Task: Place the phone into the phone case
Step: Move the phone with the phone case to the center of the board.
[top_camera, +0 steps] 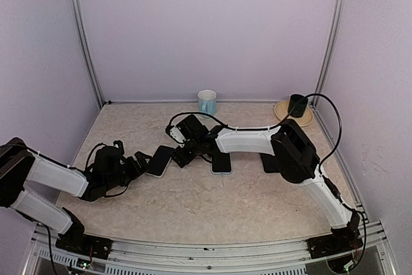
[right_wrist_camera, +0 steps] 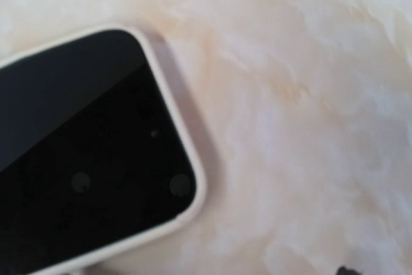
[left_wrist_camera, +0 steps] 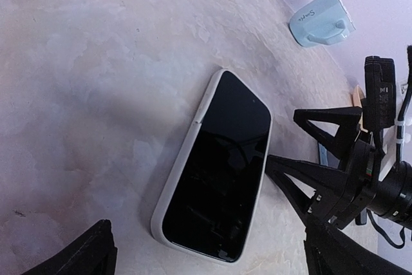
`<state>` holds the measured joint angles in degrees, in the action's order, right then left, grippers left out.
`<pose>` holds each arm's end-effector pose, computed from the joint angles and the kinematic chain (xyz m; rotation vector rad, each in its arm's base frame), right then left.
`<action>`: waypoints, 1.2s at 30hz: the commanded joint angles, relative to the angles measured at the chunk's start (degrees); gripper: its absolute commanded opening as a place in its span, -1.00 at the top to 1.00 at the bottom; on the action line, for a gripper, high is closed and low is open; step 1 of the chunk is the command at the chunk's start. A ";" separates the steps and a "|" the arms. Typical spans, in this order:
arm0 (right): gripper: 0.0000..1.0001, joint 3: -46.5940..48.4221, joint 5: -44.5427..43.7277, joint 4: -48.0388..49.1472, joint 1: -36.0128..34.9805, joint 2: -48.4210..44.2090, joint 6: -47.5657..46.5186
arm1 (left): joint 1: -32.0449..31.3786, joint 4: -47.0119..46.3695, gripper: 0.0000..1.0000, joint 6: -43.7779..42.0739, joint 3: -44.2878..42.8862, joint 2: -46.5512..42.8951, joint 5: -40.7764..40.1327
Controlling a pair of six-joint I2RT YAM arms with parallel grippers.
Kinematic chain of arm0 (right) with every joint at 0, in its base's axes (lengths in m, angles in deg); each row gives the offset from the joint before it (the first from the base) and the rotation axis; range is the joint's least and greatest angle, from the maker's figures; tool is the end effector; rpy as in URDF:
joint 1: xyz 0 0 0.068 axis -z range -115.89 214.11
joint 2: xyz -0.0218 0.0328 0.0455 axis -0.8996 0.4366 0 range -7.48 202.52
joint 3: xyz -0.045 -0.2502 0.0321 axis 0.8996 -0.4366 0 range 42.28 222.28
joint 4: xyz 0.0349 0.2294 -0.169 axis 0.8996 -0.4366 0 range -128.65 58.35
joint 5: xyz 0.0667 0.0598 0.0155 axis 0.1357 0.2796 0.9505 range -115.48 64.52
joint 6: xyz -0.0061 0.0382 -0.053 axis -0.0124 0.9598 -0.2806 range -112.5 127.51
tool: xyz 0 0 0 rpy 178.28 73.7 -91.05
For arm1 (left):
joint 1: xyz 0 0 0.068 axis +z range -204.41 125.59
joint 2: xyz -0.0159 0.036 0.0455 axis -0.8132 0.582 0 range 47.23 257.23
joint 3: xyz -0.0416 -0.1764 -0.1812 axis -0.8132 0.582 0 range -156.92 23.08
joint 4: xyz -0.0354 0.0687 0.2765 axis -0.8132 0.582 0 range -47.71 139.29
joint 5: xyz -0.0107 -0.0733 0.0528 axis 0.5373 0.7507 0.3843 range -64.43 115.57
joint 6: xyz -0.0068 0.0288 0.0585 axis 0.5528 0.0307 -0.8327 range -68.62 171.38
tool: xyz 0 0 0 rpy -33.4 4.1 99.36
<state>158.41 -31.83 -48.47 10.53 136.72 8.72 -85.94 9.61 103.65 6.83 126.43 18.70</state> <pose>0.3473 0.4612 0.0944 -0.9980 2.1536 0.3368 0.2241 -0.1304 0.0777 -0.4675 2.1358 -0.7403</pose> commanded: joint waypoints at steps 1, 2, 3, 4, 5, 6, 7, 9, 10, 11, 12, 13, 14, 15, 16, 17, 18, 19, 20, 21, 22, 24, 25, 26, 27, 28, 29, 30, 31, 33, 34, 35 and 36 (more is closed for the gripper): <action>-0.73 2.73 1.43 -1.72 0.32 4.88 0.48 | 0.33 -0.98 -0.98 0.17 0.34 -1.40 -1.38; -0.72 3.38 1.40 -1.77 0.32 5.39 0.55 | 0.33 -0.68 -0.98 0.15 0.34 -1.83 -1.65; -0.73 4.19 1.50 -1.92 0.32 5.92 0.58 | 0.33 -0.41 -0.98 0.01 0.42 -2.11 -1.82; -0.74 4.98 1.26 -1.86 0.32 6.33 0.55 | 0.33 -0.19 -0.98 -0.18 0.45 -2.51 -1.94; -0.76 5.54 0.57 -1.84 0.32 6.64 0.50 | 0.33 0.40 -0.98 -0.43 0.35 -2.66 -2.31; -0.78 5.98 -0.45 -1.91 0.32 6.89 0.51 | 0.33 1.16 -0.98 -0.60 0.01 -2.59 -2.73; -0.80 6.09 -1.73 -2.07 0.40 6.85 0.58 | 0.37 1.45 -0.98 -0.83 -0.23 -2.16 -3.05; -0.80 5.41 -3.37 -2.17 0.41 6.15 1.28 | 0.54 1.39 -0.98 -1.13 -0.71 -1.21 -3.51; -0.80 4.29 -3.62 -1.53 0.47 5.46 1.57 | 0.58 1.32 -0.98 -1.38 -1.15 -0.70 -3.84; -0.81 3.01 -3.66 -0.64 0.56 4.79 1.67 | 0.59 1.51 -0.98 -1.65 -1.68 0.41 -4.07; -0.81 1.85 -3.75 0.09 0.70 4.28 1.76 | 0.64 1.68 -0.98 -1.67 -2.34 1.34 -4.13; -0.81 1.54 -3.97 0.28 0.86 4.03 2.04 | 0.61 1.70 -0.98 -1.71 -2.90 2.11 -3.93; -0.81 1.58 -4.01 0.22 0.99 3.99 2.30 | 0.59 1.51 -0.98 -1.53 -3.28 3.30 -3.48; -0.81 1.56 -3.81 0.20 1.16 3.96 2.41 | 0.59 0.84 -0.98 -1.38 -3.42 4.05 -2.97; -0.81 1.56 -3.51 0.28 1.32 3.98 2.55 | 0.59 -0.14 -0.98 -1.16 -3.39 5.02 -2.04; -0.81 1.79 -3.14 0.29 1.41 4.10 2.68 | 0.59 -0.96 -0.98 -0.87 -3.37 5.67 -1.31; -0.81 2.00 -2.98 0.17 1.50 4.29 2.86 | 0.55 -1.82 -0.98 -0.74 -3.24 6.65 -0.58; -0.81 2.25 -2.91 0.08 1.55 4.39 2.90 | 0.46 -2.66 -0.98 -0.58 -2.99 7.31 -0.01; -0.81 2.52 -2.71 0.00 1.55 4.50 2.88 | 0.42 -3.05 -0.98 -0.45 -2.71 7.69 0.26; -0.81 2.78 -2.52 -0.03 1.51 4.58 2.79 | 0.35 -3.27 -0.98 -0.39 -2.67 8.00 0.38; -0.82 2.87 -2.31 0.17 1.50 4.55 2.67 | 0.32 -3.45 -0.98 -0.35 -2.58 8.06 0.51; -0.82 3.02 -2.26 0.42 1.55 4.55 2.44 | 0.33 -4.00 -0.98 -0.41 -2.40 7.96 1.08; -0.83 3.08 -2.20 0.54 1.54 4.65 2.33 | 0.33 -4.24 -0.98 -0.49 -2.32 7.87 1.25; -0.84 3.19 -1.92 0.78 1.55 4.67 2.17 | 0.33 -4.95 -0.98 -0.63 -2.06 7.69 1.58; -0.84 3.47 -1.65 0.81 1.54 4.85 2.07 | 0.33 -5.66 -0.98 -0.48 -1.81 7.45 1.93; -0.85 3.81 -1.36 0.75 1.55 4.99 2.12 | 0.28 -6.16 -0.98 -0.49 -1.71 7.23 2.26; -0.85 4.25 -0.94 0.65 1.54 5.15 2.10 | 0.26 -6.71 -0.98 -0.50 -1.67 7.16 2.87; -0.85 4.54 -0.45 0.65 1.55 5.37 2.15 | 0.17 -7.34 -0.98 -0.59 -1.60 7.18 3.55; -0.85 4.81 -0.11 0.81 1.55 5.45 2.28 | 0.11 -8.26 -0.98 -0.62 -1.59 7.48 4.34; -0.86 5.06 0.27 0.86 1.50 5.63 2.50 | -0.14 -9.30 -0.98 -0.61 -1.67 8.08 5.74; -0.86 5.07 0.32 0.98 1.50 5.61 2.61 | -0.31 -9.63 -0.98 -0.40 -1.68 8.34 6.04; -0.87 5.07 0.37 1.05 1.54 5.57 2.71 | -0.51 -10.12 -0.98 -0.34 -1.61 8.78 6.50; -0.87 5.06 0.37 1.12 1.50 5.58 2.77 | -0.73 -10.63 -0.98 -0.23 -1.59 9.00 6.60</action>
<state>162.57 -31.81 -45.08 11.51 140.39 11.58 -86.02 2.81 103.56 4.80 133.99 22.42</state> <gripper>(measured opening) 0.932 0.989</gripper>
